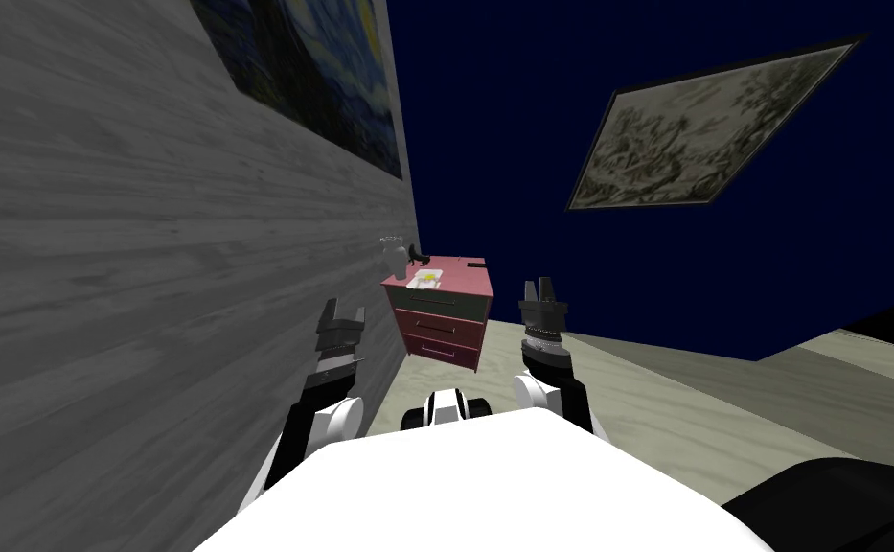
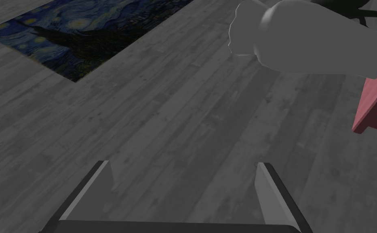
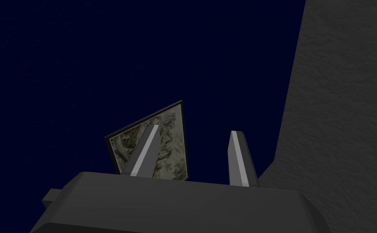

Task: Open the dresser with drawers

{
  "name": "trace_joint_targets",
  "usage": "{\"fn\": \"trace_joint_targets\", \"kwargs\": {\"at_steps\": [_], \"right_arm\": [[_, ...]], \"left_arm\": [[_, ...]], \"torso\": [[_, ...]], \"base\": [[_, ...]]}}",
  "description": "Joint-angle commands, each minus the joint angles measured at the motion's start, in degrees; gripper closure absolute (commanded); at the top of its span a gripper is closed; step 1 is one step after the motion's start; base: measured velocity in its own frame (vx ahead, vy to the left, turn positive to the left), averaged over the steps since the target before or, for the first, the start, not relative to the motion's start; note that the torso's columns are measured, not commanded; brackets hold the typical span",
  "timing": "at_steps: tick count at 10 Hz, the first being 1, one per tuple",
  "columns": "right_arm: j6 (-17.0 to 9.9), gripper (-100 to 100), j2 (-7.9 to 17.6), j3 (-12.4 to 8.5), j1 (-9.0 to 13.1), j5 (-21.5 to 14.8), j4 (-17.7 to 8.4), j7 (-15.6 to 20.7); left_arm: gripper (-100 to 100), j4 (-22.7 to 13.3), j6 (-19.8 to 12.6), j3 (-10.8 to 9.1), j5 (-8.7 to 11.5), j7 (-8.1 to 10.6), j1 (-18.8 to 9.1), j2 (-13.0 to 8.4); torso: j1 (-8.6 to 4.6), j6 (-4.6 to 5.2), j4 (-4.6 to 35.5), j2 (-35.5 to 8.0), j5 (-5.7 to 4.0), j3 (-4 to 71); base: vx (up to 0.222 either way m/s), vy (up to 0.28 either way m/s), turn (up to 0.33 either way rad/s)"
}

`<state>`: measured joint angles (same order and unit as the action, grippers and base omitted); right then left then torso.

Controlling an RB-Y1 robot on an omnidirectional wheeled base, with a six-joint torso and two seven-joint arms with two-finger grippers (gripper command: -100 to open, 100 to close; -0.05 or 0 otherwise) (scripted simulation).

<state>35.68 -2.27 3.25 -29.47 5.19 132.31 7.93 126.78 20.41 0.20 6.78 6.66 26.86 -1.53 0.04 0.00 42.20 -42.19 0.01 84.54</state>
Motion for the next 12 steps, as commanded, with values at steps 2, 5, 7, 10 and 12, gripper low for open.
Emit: {"fn": "trace_joint_targets", "kwargs": {"at_steps": [2,5,7,10,12], "right_arm": [[0.0,0,0.0,0.0,0.0,0.0,0.0,0.0],[0.0,0,0.0,0.0,0.0,0.0,0.0,0.0],[0.0,0,0.0,0.0,0.0,0.0,0.0,0.0],[0.0,0,0.0,0.0,0.0,0.0,0.0,0.0],[0.0,0,0.0,0.0,0.0,0.0,0.0,0.0]], "left_arm": [[-100,-2.1,-1.5,0.7,-0.3,-0.12,-1.0,-3.9],[-100,-6.2,-4.2,1.79,-0.8,-0.26,-3.2,-6.5],[-100,-8.7,-5.9,2.49,-1.2,-0.35,-4.6,-7.2],[-100,-11.3,-7.6,3.17,-1.5,-0.44,-6.0,-7.4],[-100,-13.7,-9.3,3.83,-1.8,-0.53,-7.3,-7.4]], "torso": [[-0.03,0.0,0.1,-0.1,-0.01,0.0],[0.03,0.0,0.0,0.1,0.01,0.1],[-0.07,-0.01,0.1,-0.2,-0.02,0.0],[-0.07,-0.01,0.1,-0.2,-0.02,0.0],[-0.04,0.0,0.1,-0.1,-0.01,0.0]], "base": [[0.027,0.021,-0.043],[0.07,0.045,-0.089],[0.052,0.042,-0.06],[0.043,0.037,-0.059],[0.047,0.038,-0.08]]}}
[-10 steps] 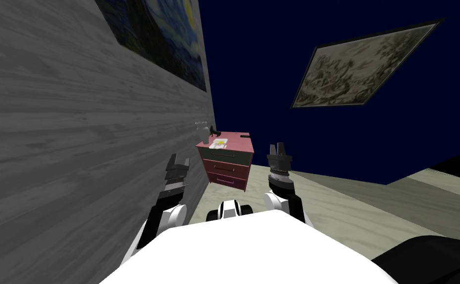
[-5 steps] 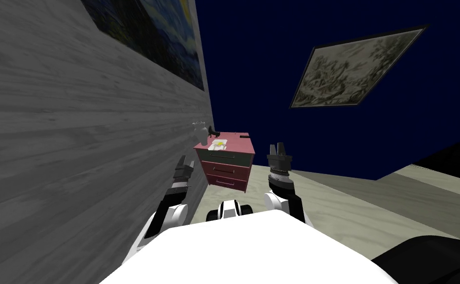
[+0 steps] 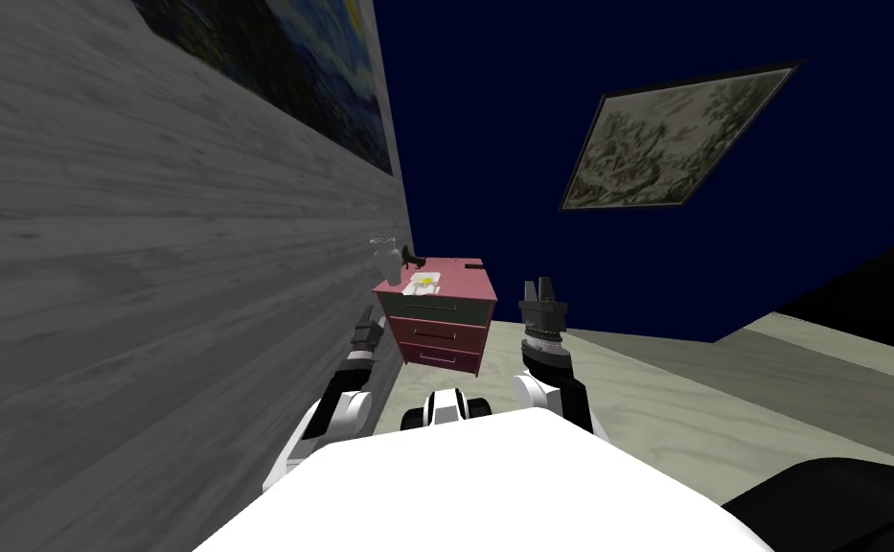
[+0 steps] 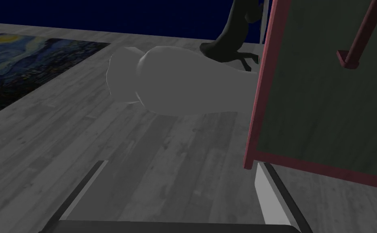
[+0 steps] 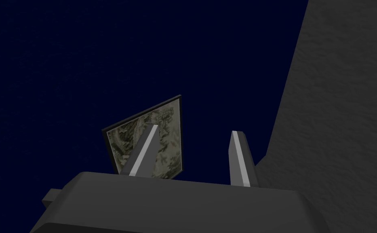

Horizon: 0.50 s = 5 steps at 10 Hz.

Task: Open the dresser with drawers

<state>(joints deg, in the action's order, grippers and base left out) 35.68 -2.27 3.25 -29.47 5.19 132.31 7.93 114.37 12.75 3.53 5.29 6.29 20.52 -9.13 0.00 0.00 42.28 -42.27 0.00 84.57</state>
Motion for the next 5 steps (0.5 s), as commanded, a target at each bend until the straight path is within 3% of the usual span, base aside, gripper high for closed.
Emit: {"fn": "trace_joint_targets", "kwargs": {"at_steps": [1,5], "right_arm": [[0.0,0,0.0,0.0,0.0,0.0,0.0,0.0],[0.0,0,0.0,0.0,0.0,0.0,0.0,0.0]], "left_arm": [[-100,-2.9,-2.8,0.95,-0.5,-0.21,-1.9,0.3],[-100,-8.0,-6.3,2.37,-1.1,-0.38,-4.7,1.5]], "torso": [[0.02,-0.01,0.0,0.0,0.0,0.0],[0.01,0.0,0.0,0.0,0.0,0.0]], "base": [[0.063,0.042,-0.087],[0.065,0.06,-0.084]]}}
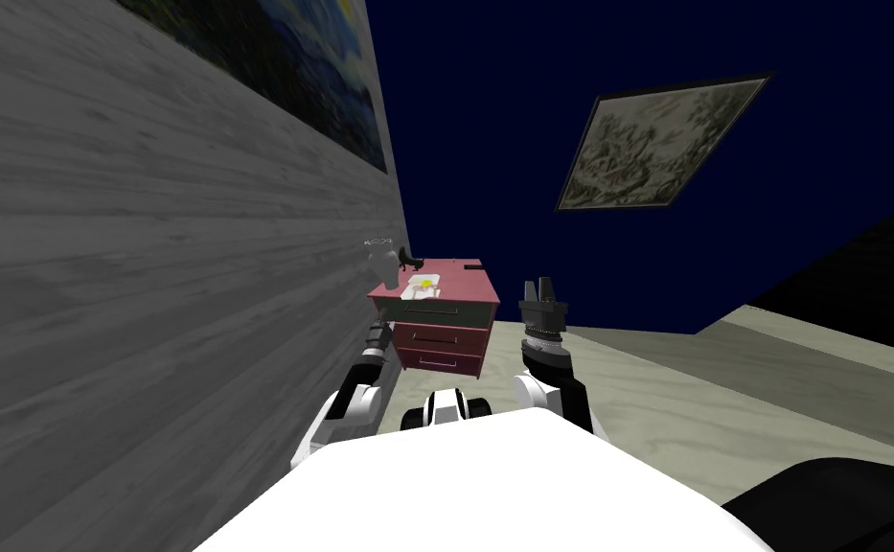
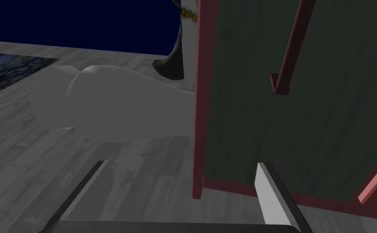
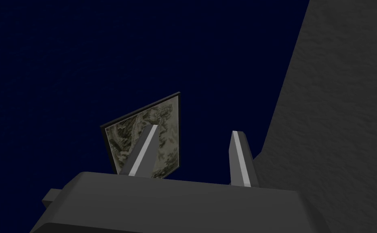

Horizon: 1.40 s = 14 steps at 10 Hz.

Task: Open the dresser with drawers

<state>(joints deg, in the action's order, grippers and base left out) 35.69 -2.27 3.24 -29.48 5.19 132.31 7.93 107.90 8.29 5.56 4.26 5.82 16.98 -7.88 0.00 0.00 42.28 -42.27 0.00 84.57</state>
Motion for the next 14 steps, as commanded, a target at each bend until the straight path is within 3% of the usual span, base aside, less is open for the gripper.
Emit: {"fn": "trace_joint_targets", "kwargs": {"at_steps": [1,7,9,11,12,14], "right_arm": [[0.0,0,0.0,0.0,0.0,0.0,0.0,0.0],[0.0,0,0.0,0.0,0.0,0.0,0.0,0.0],[0.0,0,0.0,0.0,0.0,0.0,0.0,0.0],[0.0,0,0.0,0.0,0.0,0.0,0.0,0.0],[0.0,0,0.0,0.0,0.0,0.0,0.0,0.0],[0.0,0,0.0,0.0,0.0,0.0,0.0,0.0]], "left_arm": [[-100,-2.4,-2.4,0.59,-0.2,0.06,-1.6,0.6],[-100,-8.4,-6.6,2.27,-1.0,-0.14,-4.9,2.3],[-100,-11.1,-8.6,3.05,-1.3,-0.24,-6.5,4.0],[-100,-11.0,-7.6,2.81,-1.1,-0.1,-6.3,3.3],[100,-11.0,-7.6,2.8,-1.1,-0.1,-6.2,3.3],[100,-9.7,-8.0,3.25,-1.0,0.04,-5.4,3.0]], "torso": [[-0.04,-0.01,0.0,-0.1,-0.01,0.0],[-0.01,0.0,0.0,0.0,-0.01,0.0],[0.01,0.0,0.0,0.0,0.0,0.0],[-0.05,-0.03,0.0,-0.1,-0.01,0.0],[-0.11,-0.01,0.0,-0.1,-0.03,-0.1],[0.05,-0.01,0.1,-0.4,0.01,-0.2]], "base": [[0.042,0.039,-0.048],[0.046,0.039,-0.066],[0.05,0.05,-0.093],[0.014,0.018,-0.01],[0.0,0.0,0.0],[-0.163,0.028,0.025]]}}
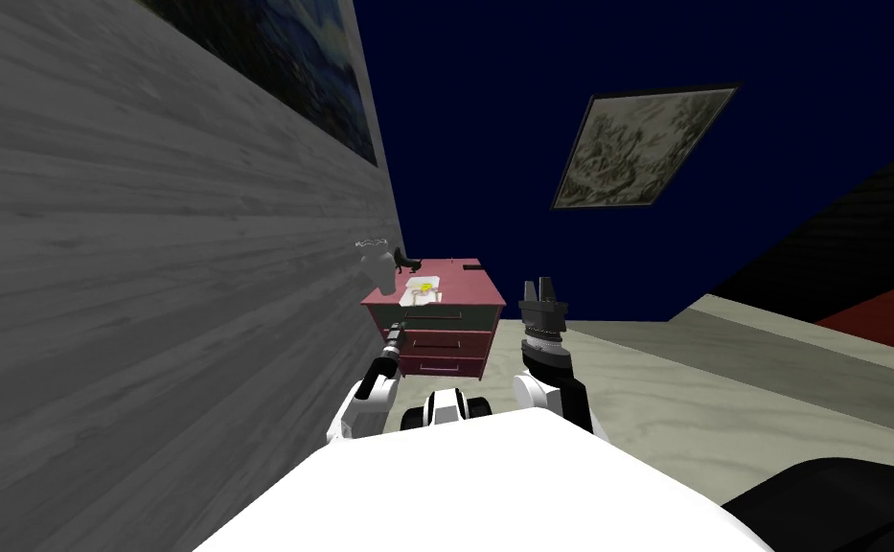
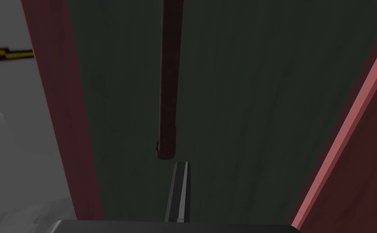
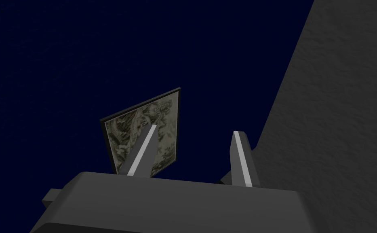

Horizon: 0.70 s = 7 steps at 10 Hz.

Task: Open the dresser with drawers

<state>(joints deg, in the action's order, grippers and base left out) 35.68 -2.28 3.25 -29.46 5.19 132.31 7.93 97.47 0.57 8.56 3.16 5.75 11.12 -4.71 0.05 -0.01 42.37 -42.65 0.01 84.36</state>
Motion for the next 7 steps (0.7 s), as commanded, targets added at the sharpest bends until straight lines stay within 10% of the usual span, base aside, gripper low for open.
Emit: {"fn": "trace_joint_targets", "kwargs": {"at_steps": [1,3,4,7], "right_arm": [[0.0,0,0.0,0.0,0.0,0.0,0.0,0.0],[0.0,0,0.0,0.0,0.0,0.0,0.0,0.0],[0.0,0,0.0,0.0,0.0,0.0,0.0,0.0],[0.0,0,0.0,0.0,0.0,0.0,0.0,0.0]], "left_arm": [[100,1.3,-0.4,0.43,0.1,0.15,0.8,-0.4],[100,1.7,-0.5,0.56,0.1,0.19,1.2,-0.5],[-100,2.7,-2.2,0.37,0.1,0.18,0.8,-1.7],[-100,3.5,-4.1,0.05,0.0,0.14,0.2,-1.7]], "torso": [[0.02,0.01,0.1,-0.1,0.01,-0.1],[-0.06,0.01,-0.1,0.3,-0.01,0.2],[-0.1,0.02,-0.2,0.7,-0.02,0.4],[-0.15,0.01,-0.2,0.8,-0.04,0.5]], "base": [[-0.204,0.022,0.013],[-0.154,0.018,0.013],[0.069,-0.018,-0.021],[0.155,-0.054,-0.009]]}}
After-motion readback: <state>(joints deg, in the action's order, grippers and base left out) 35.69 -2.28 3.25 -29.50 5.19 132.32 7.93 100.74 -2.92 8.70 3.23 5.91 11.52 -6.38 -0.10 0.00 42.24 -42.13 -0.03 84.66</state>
